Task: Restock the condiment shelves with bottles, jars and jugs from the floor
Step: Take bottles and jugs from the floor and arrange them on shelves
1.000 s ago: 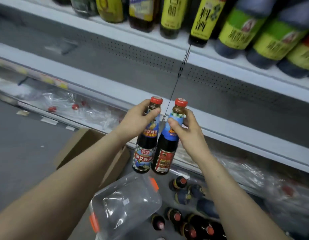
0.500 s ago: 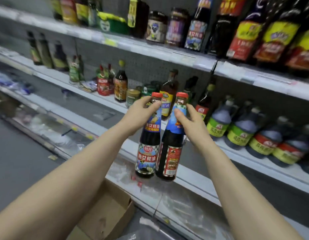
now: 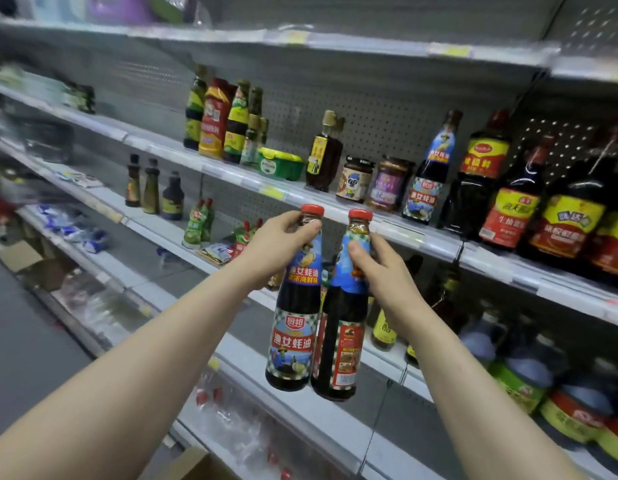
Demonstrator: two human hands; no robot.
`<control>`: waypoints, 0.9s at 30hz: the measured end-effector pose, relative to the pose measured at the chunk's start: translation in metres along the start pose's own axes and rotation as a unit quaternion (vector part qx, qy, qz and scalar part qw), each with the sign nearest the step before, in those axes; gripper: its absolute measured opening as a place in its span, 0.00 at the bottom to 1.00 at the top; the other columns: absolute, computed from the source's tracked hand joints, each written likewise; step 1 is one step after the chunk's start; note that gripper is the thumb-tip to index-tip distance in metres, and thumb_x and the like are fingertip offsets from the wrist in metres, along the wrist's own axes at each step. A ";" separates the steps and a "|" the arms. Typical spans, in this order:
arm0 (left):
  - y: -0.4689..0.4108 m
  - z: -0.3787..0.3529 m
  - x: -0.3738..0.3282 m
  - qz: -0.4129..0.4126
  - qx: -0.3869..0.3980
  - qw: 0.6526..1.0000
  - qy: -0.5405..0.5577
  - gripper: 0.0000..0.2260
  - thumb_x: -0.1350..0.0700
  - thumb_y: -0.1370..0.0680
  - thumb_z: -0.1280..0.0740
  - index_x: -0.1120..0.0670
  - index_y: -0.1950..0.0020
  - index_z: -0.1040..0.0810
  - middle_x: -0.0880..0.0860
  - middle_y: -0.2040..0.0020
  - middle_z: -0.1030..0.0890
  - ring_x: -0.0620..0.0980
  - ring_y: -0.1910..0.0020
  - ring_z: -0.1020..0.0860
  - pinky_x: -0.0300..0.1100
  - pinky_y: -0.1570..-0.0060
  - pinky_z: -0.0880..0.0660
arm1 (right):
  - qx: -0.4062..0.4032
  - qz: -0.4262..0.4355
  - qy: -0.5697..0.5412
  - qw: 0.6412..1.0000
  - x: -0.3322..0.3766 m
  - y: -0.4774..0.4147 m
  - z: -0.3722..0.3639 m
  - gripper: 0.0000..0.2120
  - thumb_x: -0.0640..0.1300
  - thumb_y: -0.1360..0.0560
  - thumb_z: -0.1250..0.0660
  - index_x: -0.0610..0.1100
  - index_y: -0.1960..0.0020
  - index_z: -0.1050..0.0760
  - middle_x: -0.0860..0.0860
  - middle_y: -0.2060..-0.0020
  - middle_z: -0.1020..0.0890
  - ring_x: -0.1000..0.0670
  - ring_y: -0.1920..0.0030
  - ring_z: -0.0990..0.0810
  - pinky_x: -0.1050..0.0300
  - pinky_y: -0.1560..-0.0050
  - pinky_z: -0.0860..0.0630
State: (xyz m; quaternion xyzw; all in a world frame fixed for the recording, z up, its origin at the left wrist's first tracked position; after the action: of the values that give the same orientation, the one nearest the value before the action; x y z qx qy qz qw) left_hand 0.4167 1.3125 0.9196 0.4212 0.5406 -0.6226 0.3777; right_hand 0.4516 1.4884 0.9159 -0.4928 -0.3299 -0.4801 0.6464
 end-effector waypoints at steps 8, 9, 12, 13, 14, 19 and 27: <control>-0.039 0.126 -0.012 -0.018 0.012 1.000 -0.005 0.11 0.48 0.21 0.32 0.49 0.41 0.22 0.48 0.47 0.16 0.46 0.53 0.16 0.41 0.58 0.19 | -0.040 0.013 0.018 0.999 0.037 -0.059 -0.107 0.33 0.61 0.22 0.35 0.49 0.22 0.37 0.52 0.29 0.26 0.50 0.34 0.23 0.44 0.33 0.25; -0.044 0.140 -0.010 -0.014 0.014 1.000 -0.010 0.14 0.48 0.21 0.32 0.50 0.37 0.23 0.50 0.45 0.16 0.47 0.51 0.16 0.43 0.55 0.19 | -0.045 0.012 0.016 0.999 0.040 -0.065 -0.119 0.33 0.61 0.22 0.35 0.50 0.22 0.37 0.52 0.29 0.26 0.51 0.34 0.23 0.44 0.34 0.24; -0.055 0.178 -0.003 -0.001 0.024 0.999 -0.027 0.19 0.47 0.21 0.32 0.52 0.33 0.25 0.50 0.43 0.17 0.49 0.48 0.16 0.49 0.48 0.19 | -0.050 0.018 0.021 0.998 0.049 -0.083 -0.155 0.33 0.62 0.22 0.35 0.50 0.22 0.37 0.53 0.29 0.26 0.50 0.33 0.24 0.43 0.33 0.25; -0.060 0.191 -0.002 -0.005 0.030 0.999 -0.027 0.18 0.47 0.21 0.32 0.51 0.34 0.24 0.50 0.43 0.17 0.49 0.48 0.16 0.49 0.48 0.19 | -0.055 0.018 0.022 0.998 0.051 -0.090 -0.166 0.33 0.63 0.22 0.35 0.50 0.22 0.37 0.53 0.29 0.26 0.50 0.32 0.25 0.43 0.32 0.26; -0.066 0.203 -0.001 -0.005 0.034 0.999 -0.027 0.16 0.47 0.21 0.32 0.51 0.35 0.23 0.50 0.43 0.17 0.49 0.47 0.17 0.50 0.47 0.19 | -0.065 0.016 0.027 0.997 0.053 -0.098 -0.176 0.34 0.63 0.22 0.36 0.50 0.21 0.38 0.53 0.28 0.27 0.50 0.32 0.25 0.44 0.32 0.26; -0.087 0.238 0.008 -0.014 0.049 0.999 0.000 0.05 0.50 0.21 0.31 0.44 0.45 0.21 0.49 0.47 0.15 0.48 0.50 0.16 0.47 0.51 0.19 | -0.073 0.014 0.029 0.997 0.064 -0.121 -0.208 0.33 0.62 0.22 0.36 0.49 0.22 0.38 0.53 0.29 0.26 0.54 0.38 0.22 0.49 0.36 0.23; -0.114 0.219 0.027 -0.021 0.076 0.996 0.032 0.08 0.50 0.21 0.32 0.47 0.43 0.21 0.48 0.49 0.14 0.47 0.52 0.15 0.38 0.61 0.21 | -0.080 -0.017 0.048 0.996 0.050 -0.133 -0.197 0.31 0.60 0.21 0.35 0.48 0.23 0.37 0.51 0.31 0.24 0.51 0.40 0.19 0.43 0.35 0.24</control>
State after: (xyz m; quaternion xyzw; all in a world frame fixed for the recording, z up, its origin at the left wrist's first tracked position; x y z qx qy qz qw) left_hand 0.2765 1.1100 0.9484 0.4574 0.5122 -0.6558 0.3137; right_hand 0.3322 1.2786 0.9448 -0.5134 -0.2676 -0.5391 0.6117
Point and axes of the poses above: each hand's wrist, its own y-axis away from the middle knuckle, its own z-axis out of the back of the hand, x = y × z, the point moved 10 cm from there along -y, towards the middle knuckle
